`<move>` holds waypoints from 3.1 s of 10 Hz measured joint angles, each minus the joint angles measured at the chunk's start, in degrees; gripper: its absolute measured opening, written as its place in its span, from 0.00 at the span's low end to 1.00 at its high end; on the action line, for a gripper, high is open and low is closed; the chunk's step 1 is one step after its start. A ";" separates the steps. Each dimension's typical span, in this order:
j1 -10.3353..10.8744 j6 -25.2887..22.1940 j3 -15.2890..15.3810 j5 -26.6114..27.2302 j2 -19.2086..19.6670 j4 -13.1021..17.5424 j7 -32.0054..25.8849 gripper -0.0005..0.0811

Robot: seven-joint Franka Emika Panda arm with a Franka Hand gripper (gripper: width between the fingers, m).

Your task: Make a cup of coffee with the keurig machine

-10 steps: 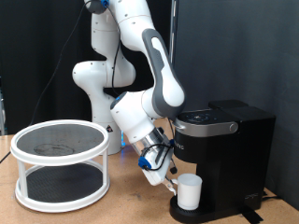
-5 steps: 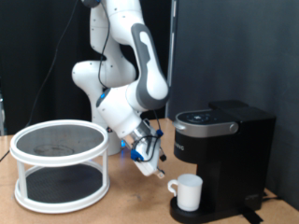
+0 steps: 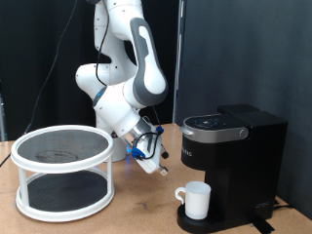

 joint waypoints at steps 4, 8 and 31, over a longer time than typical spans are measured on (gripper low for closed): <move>-0.15 -8.49 -0.71 -2.38 -8.68 -4.26 -2.02 0.91; -0.46 -19.40 -3.97 -2.43 -16.91 -4.10 2.07 0.91; 2.04 -51.90 -13.00 16.91 -32.40 4.90 18.73 0.91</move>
